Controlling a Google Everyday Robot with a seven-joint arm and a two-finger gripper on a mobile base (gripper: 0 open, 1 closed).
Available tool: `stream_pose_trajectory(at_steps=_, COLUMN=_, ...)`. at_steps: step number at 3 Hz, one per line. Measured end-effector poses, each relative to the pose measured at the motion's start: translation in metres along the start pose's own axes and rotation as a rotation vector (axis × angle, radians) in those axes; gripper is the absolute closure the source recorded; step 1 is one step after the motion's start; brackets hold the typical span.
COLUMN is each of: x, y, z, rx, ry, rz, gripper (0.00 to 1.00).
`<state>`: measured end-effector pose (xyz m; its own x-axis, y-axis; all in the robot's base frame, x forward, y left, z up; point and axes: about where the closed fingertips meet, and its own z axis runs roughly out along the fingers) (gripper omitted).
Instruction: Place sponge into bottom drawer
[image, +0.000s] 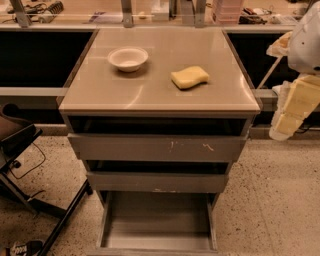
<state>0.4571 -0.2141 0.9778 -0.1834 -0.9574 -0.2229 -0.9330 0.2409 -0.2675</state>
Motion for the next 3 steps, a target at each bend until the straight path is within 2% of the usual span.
stream_pose_trajectory(at_steps=1, x=-0.006, y=-0.048, z=0.030, rx=-0.036, ry=-0.011, rz=-0.053, gripper=0.00)
stream_pose_trajectory(at_steps=2, x=-0.021, y=-0.105, z=0.082, rx=-0.113, ry=-0.043, rz=-0.080, gripper=0.00)
stream_pose_trajectory(at_steps=3, x=-0.041, y=-0.141, z=0.129, rx=-0.200, ry=-0.085, rz=-0.068, gripper=0.00)
